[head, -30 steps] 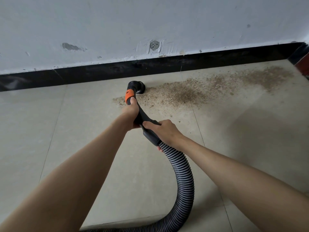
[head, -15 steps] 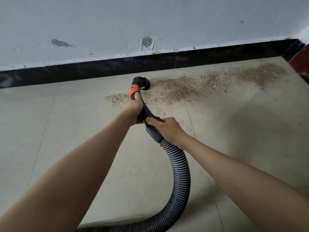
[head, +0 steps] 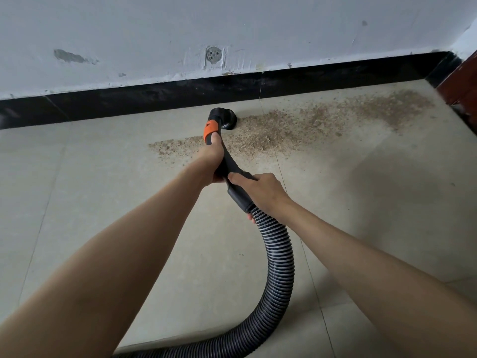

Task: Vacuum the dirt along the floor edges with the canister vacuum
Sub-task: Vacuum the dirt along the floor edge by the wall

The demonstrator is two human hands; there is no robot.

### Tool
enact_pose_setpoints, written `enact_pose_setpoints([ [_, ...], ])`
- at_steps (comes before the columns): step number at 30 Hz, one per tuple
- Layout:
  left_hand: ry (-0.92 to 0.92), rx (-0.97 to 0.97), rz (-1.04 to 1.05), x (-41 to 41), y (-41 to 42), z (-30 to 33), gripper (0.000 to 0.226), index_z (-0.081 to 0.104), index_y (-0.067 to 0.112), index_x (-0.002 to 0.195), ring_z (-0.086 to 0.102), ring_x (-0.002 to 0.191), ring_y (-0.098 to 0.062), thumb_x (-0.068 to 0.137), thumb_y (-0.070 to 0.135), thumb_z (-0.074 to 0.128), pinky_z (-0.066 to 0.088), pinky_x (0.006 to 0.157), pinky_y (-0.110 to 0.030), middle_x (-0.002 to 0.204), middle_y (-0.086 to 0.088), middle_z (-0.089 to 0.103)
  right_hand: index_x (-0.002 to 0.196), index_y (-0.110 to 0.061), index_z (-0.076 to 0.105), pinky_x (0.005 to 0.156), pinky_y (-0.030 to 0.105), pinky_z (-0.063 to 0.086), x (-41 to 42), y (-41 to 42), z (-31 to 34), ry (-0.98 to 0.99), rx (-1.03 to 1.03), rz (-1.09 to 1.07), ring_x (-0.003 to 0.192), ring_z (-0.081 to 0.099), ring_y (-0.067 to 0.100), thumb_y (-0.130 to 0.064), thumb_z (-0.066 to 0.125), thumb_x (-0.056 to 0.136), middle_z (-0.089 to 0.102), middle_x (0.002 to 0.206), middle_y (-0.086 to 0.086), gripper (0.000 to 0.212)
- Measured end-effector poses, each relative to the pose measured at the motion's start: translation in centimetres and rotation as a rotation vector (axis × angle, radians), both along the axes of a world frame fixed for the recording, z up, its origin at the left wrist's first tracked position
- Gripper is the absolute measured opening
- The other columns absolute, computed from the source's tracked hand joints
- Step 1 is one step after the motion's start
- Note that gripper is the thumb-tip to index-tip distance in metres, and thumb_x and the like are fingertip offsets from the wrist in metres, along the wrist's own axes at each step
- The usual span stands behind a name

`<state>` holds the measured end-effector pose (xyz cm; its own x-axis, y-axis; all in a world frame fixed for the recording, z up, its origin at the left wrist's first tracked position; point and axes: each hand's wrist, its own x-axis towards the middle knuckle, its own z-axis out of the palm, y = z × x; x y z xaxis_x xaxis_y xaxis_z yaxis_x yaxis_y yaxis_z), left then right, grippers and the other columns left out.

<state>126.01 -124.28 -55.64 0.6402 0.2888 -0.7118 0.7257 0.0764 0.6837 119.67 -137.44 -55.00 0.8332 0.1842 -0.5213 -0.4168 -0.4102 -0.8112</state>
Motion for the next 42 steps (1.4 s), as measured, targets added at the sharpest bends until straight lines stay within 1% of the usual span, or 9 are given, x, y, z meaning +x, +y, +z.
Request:
enact_pose_setpoints([
  [6,-0.022,0.003,-0.003,0.8,-1.0,-0.5,0.064,0.044,0.007,0.128,0.063,0.1,-0.032,0.096,0.06,0.027,0.056,0.083,-0.046,0.114,-0.015,0.06,0.069,-0.012,0.06,0.069,0.046,0.059,0.4,-0.7,-0.7,-0.023,-0.015,-0.029,0.055,0.061,0.024,-0.055,0.068,0.078,0.064,0.066,0.006,0.045],
  [15,-0.022,-0.009,-0.049,2.0,-2.9,-1.1,0.057,0.045,0.007,0.116,0.062,0.1,-0.031,0.098,0.058,0.026,0.056,0.084,-0.045,0.107,-0.014,0.059,0.067,-0.012,0.06,0.063,0.047,0.059,1.1,-2.2,-1.2,-0.037,-0.029,-0.086,0.049,0.061,0.023,-0.056,0.068,0.075,0.064,0.062,0.005,0.045],
  [22,-0.041,-0.014,-0.079,2.9,-4.5,-1.5,0.061,0.047,0.006,0.123,0.061,0.092,-0.029,0.097,0.057,0.028,0.056,0.076,-0.041,0.1,-0.012,0.058,0.068,-0.011,0.059,0.059,0.044,0.059,1.4,-3.5,-1.4,-0.03,-0.046,-0.118,0.047,0.06,0.023,-0.054,0.068,0.078,0.064,0.064,0.007,0.045],
  [27,-0.06,0.007,-0.123,3.4,-5.7,-2.0,0.061,0.046,0.004,0.125,0.061,0.092,-0.029,0.098,0.055,0.027,0.056,0.073,-0.039,0.097,-0.011,0.057,0.071,-0.012,0.06,0.067,0.045,0.059,1.4,-4.3,-2.2,-0.043,-0.061,-0.131,0.057,0.062,0.024,-0.054,0.066,0.079,0.065,0.071,0.007,0.043],
  [31,-0.054,0.02,-0.102,3.7,-6.4,-2.3,0.063,0.047,0.003,0.126,0.06,0.102,-0.032,0.097,0.057,0.028,0.054,0.088,-0.045,0.109,-0.014,0.058,0.076,-0.01,0.062,0.069,0.049,0.059,2.2,-4.9,-2.9,-0.053,-0.07,-0.123,0.058,0.063,0.026,-0.054,0.067,0.079,0.065,0.072,0.007,0.045],
  [34,-0.065,0.019,-0.107,4.2,-6.4,-1.9,0.058,0.046,0.005,0.118,0.06,0.103,-0.032,0.098,0.057,0.027,0.054,0.089,-0.045,0.104,-0.013,0.058,0.075,-0.01,0.062,0.07,0.05,0.059,3.0,-4.8,-3.1,-0.064,-0.057,-0.136,0.06,0.063,0.026,-0.053,0.068,0.079,0.064,0.07,0.007,0.044],
  [36,-0.067,0.014,-0.108,4.4,-5.9,-1.6,0.057,0.045,0.006,0.12,0.06,0.102,-0.032,0.099,0.056,0.026,0.054,0.089,-0.045,0.103,-0.013,0.057,0.071,-0.011,0.061,0.07,0.051,0.058,3.4,-4.3,-3.1,-0.063,-0.038,-0.138,0.06,0.062,0.026,-0.051,0.069,0.079,0.063,0.067,0.006,0.042],
  [39,-0.053,0.017,-0.096,4.5,-4.6,-1.3,0.062,0.044,0.004,0.128,0.06,0.104,-0.033,0.099,0.056,0.026,0.053,0.09,-0.046,0.114,-0.016,0.058,0.068,-0.012,0.059,0.065,0.047,0.059,3.8,-3.3,-3.0,-0.045,-0.022,-0.111,0.054,0.061,0.024,-0.05,0.069,0.079,0.063,0.063,0.005,0.041],
  [42,-0.056,0.034,-0.04,4.2,-2.6,-0.8,0.062,0.043,0.005,0.132,0.06,0.105,-0.033,0.099,0.055,0.027,0.053,0.09,-0.046,0.119,-0.016,0.058,0.069,-0.011,0.06,0.053,0.035,0.055,4.3,-1.6,-2.5,-0.028,-0.008,-0.07,0.045,0.059,0.02,-0.05,0.07,0.078,0.063,0.062,0.005,0.041],
])
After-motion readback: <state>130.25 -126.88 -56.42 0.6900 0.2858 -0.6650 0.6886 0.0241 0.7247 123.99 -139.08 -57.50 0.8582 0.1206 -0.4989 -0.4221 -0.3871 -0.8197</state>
